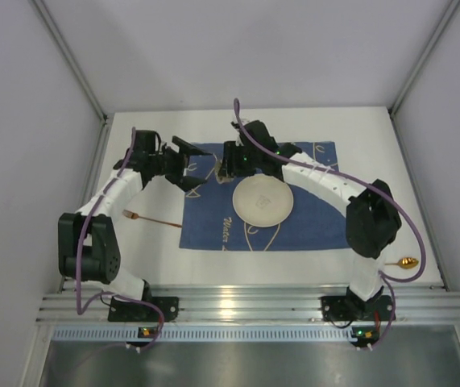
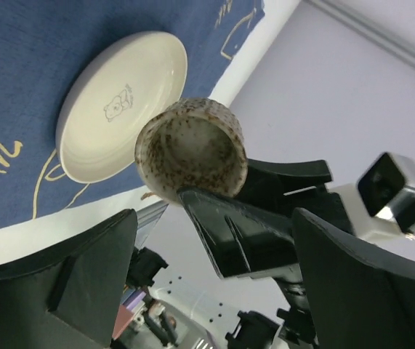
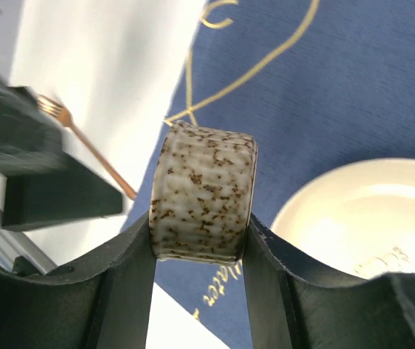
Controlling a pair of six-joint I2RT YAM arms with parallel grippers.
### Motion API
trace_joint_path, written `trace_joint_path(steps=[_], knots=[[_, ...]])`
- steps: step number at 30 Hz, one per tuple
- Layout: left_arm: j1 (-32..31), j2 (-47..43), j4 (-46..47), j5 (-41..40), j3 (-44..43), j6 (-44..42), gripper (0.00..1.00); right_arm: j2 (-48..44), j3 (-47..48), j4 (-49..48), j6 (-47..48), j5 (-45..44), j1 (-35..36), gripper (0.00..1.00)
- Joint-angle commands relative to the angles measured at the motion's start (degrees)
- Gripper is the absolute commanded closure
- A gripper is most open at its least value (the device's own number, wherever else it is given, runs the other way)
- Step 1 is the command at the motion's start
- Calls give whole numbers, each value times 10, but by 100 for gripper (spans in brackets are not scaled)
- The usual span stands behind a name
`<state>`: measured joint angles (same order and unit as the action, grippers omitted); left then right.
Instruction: Set the dinner table for one person
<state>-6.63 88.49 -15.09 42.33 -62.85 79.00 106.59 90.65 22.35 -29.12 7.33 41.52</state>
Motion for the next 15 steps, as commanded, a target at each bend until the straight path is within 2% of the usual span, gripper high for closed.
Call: trace_joint_path(steps=[1,6,15], knots=[[32,-13,-126,-14,-55,-79,7,-39,-25,-25,-5,-12,-44,100],[105,-28,-201,-29,-67,-146,6,-55,-61,-29,1,0,-113,100],[119,-63,-239,-86,-44,-210,9,-15,-38,-38,-1,48,-253,100]])
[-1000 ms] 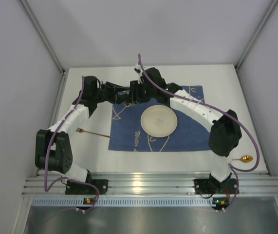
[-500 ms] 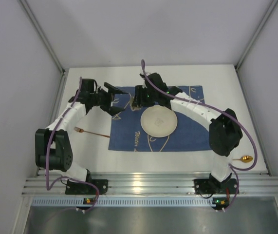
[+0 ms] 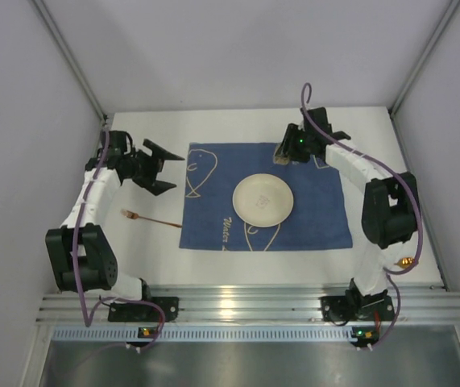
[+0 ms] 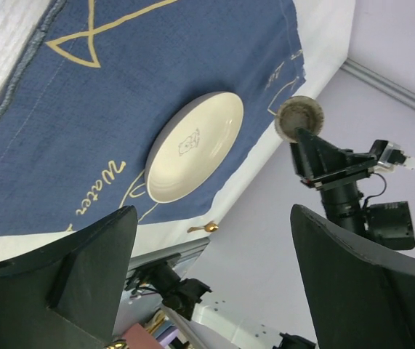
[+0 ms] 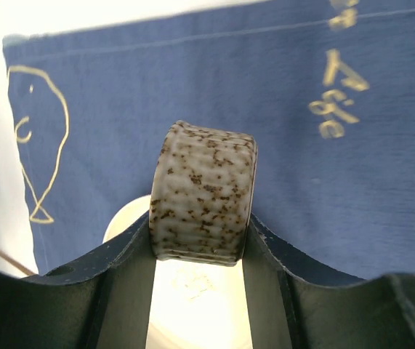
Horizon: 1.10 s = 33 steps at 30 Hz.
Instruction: Set the dinner table for one person
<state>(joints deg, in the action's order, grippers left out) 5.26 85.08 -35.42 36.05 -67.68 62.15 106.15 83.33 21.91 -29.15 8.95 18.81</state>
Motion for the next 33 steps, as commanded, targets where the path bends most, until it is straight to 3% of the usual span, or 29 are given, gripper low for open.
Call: trace_joint_path(steps=[1,5,11,23,25,27,29,33], knots=[[3,-29,-44,-27,11,-48,9,-1,46,-35,-12,37,-48,100],[14,-35,-51,-20,32,-57,11,58,68,-78,-78,101,-105,100],[20,-47,-65,-34,36,-71,12,132,107,-90,-108,126,-127,100],[27,-37,-71,-43,43,-81,14,117,7,-95,-86,94,-149,99],[27,-33,-69,-42,41,-82,14,115,-3,-86,-83,85,-155,91],[27,-29,-69,-43,38,-84,14,115,-5,-67,-78,63,-159,66],[27,-27,-72,-46,34,-87,15,110,-13,-57,-76,52,-165,52],[27,-27,-73,-50,35,-91,15,97,-26,-48,-69,40,-171,38]])
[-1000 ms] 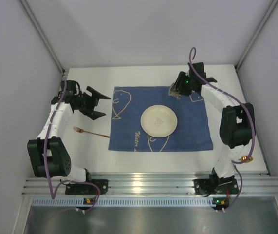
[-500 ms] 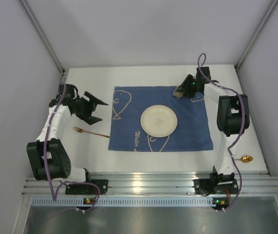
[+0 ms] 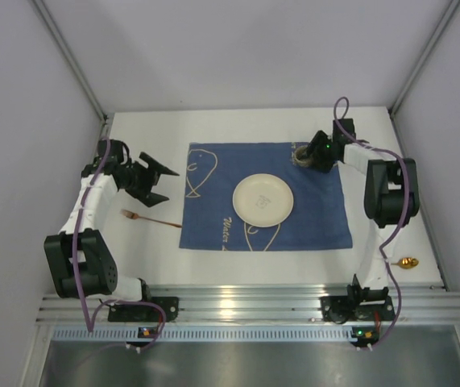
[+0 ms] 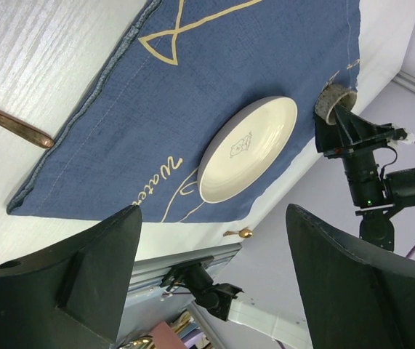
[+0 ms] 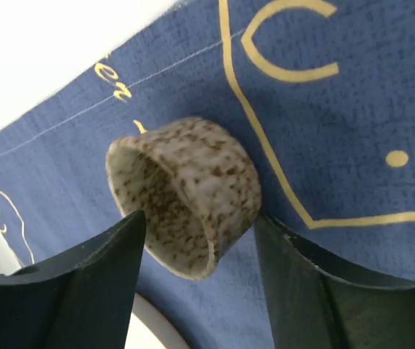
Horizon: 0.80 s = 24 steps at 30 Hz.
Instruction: Set the dinner table for one person
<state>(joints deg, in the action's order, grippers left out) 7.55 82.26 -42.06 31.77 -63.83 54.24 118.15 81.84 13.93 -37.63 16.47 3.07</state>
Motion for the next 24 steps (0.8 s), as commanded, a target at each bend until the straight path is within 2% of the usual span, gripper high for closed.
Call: trace_joint_path(steps=[1,8,11,15,19,22,24], knots=[[4,1,-7,-8,-2,-13,15,-26,-11,33,18,-36,-16,37],[4,3,-14,-24,-5,-29,15,-52,9,78,43,-63,-17,30],[7,5,-34,-56,-16,-51,15,-77,17,87,53,-65,-18,29],[12,9,-86,-143,-37,-88,15,-125,13,101,56,-65,-17,28],[14,13,-148,-280,-40,-109,15,-187,-22,105,48,-47,-16,27],[15,12,-135,-333,-15,-110,16,-256,-69,107,39,-30,-8,27],[15,12,-110,-340,19,-109,17,-282,-107,107,38,-28,2,27]])
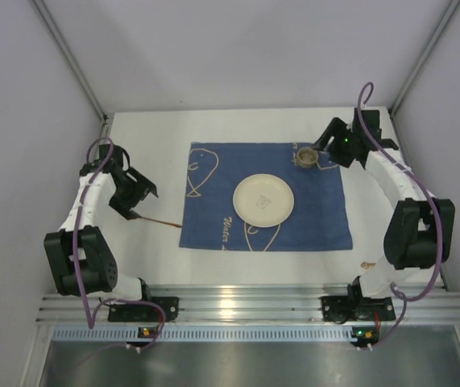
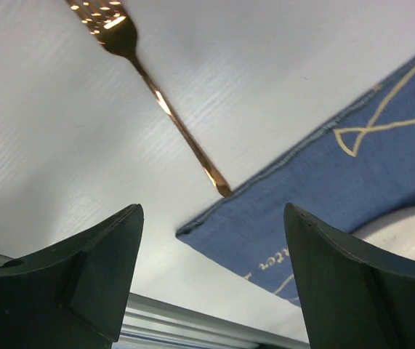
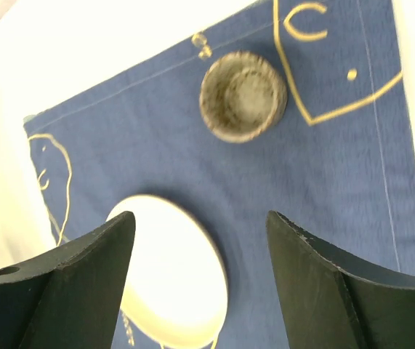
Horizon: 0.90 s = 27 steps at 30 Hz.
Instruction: Set the dinner table for one person
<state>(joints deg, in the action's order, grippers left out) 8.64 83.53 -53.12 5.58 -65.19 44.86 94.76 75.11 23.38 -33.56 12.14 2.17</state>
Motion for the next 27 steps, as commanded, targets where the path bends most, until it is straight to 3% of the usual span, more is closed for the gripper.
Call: trace_joint_path(steps=[1,14,23,27], knots=[[4,2,11,-84,42,-12,18,-61,-51,13,-4,15,13,27],[4,95,103,-112,87,22,27,-168,-148,47,22,-6,20,27],[3,124,122,-121,84,33,33,-137,-115,58,33,-2,19,28],[3,132,133,-124,89,38,42,-127,-102,63,41,-1,18,28]])
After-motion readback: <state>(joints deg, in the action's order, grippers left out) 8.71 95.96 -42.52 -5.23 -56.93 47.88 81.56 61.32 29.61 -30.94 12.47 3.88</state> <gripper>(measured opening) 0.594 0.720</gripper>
